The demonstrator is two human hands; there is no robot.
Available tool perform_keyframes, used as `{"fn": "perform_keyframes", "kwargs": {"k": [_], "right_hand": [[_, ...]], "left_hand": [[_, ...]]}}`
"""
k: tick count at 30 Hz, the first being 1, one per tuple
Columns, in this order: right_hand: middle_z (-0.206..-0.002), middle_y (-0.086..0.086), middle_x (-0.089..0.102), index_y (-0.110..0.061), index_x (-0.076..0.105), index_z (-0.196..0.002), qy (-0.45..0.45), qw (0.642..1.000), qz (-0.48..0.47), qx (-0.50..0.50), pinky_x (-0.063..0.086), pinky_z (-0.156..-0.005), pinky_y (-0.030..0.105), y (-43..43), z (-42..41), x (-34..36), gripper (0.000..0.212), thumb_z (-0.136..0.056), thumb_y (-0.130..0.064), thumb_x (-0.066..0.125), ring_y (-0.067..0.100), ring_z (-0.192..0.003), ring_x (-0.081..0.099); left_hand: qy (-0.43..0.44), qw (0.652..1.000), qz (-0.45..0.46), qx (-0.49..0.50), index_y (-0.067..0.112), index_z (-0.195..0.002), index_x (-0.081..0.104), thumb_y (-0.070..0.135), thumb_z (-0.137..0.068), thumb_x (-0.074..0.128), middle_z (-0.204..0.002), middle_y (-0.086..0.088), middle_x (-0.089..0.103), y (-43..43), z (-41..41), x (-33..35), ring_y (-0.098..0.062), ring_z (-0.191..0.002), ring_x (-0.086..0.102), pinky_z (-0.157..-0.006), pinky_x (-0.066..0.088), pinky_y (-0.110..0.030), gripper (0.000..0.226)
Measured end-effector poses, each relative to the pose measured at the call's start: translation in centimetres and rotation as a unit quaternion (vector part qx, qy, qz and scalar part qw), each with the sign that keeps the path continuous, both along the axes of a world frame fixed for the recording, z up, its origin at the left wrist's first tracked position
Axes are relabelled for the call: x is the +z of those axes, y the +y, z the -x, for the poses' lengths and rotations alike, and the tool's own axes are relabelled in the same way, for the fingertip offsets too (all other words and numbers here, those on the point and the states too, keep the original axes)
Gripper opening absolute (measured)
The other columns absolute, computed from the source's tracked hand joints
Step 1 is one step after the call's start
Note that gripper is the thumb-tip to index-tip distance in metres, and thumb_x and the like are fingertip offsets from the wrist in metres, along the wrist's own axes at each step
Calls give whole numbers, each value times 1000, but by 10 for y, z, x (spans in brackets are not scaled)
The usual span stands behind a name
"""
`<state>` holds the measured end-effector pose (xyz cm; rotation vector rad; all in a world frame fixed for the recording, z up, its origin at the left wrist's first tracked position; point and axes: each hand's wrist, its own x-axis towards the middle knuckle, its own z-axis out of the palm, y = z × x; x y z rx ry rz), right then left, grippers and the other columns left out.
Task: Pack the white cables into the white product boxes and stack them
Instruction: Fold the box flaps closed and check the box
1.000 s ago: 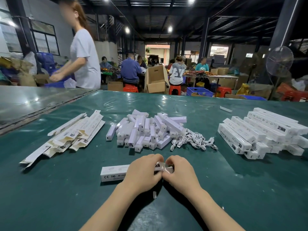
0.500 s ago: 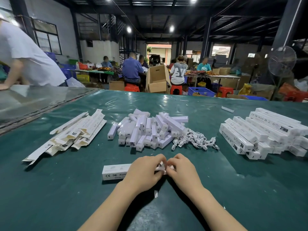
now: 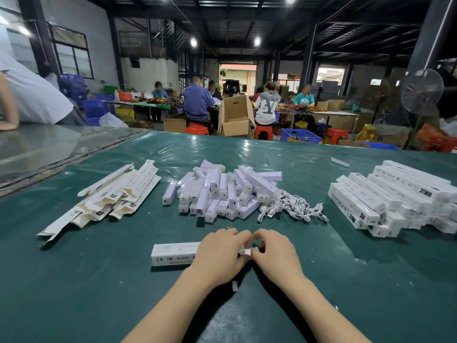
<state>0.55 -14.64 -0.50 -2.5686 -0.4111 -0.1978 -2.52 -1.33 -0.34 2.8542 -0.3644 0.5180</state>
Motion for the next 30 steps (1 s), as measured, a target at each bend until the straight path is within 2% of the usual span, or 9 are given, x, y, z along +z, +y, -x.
{"fn": "perform_keyframes", "kwargs": {"k": [2,4,5,7,8,10,16,22,30], "right_hand": [[-70,-9,51,-33,59,-81,-3,999,-46,25,33,-58,20,0,2,1,24,-77,-11,52,14,-73,48],[-63,-4,55,-26,62,-79,21,984,-175,28,37,-56,17,1,1,0,25,-77,-3,54,15,-63,49],[-64,2,57,-18,65,-84,64,954,-291,28,42,-56,19,0,0,2,23,-78,2,54,17,-59,50],[-69,12,57,-6,64,-92,185,844,-500,52,51,-53,23,-2,-1,7,20,-83,8,53,19,-55,53],[-71,13,56,-4,63,-92,230,796,-556,67,52,-52,25,-4,-2,9,19,-84,9,51,19,-54,54],[-70,12,61,-1,63,-89,283,753,-586,101,54,-55,26,-9,-3,12,17,-84,10,50,18,-55,58],[-67,7,67,1,61,-86,324,746,-565,138,53,-55,24,-11,-3,14,8,-81,5,57,15,-56,64],[-54,1,61,-4,60,-84,315,830,-439,135,51,-49,25,-6,-1,15,13,-88,1,48,13,-46,59],[-68,8,68,-2,62,-88,320,802,-482,150,53,-51,25,-9,-3,13,16,-88,4,48,16,-53,64]], "left_hand": [[11,1000,22,-17,26,-103,49,39,-88,51,-92,5,49,2,1,1,-18,-94,47,-69,28,-27,19],[5,999,39,-27,27,-102,50,37,-87,54,-89,7,47,3,2,3,-17,-94,47,-71,31,-26,18],[-4,998,47,-30,26,-101,51,36,-87,55,-90,7,50,4,2,5,-16,-93,47,-73,33,-26,18],[-30,997,68,-36,25,-101,52,35,-86,57,-94,6,54,5,2,9,-14,-91,47,-75,34,-25,19],[-45,995,78,-39,24,-101,53,34,-86,58,-95,6,56,5,2,10,-13,-90,46,-75,33,-24,19],[-72,991,98,-50,21,-99,55,32,-85,59,-92,7,57,4,4,13,-12,-86,46,-73,33,-22,18],[-83,986,121,-80,16,-95,58,22,-76,61,-85,6,57,2,8,15,-13,-78,49,-67,29,-18,20],[-31,981,180,-69,27,-132,31,23,-78,62,-101,12,55,-2,7,11,-11,-92,54,-81,39,-23,63],[-22,975,215,-42,37,-130,34,30,-75,70,-87,31,52,2,8,14,1,-91,56,-75,33,-5,66]]}}
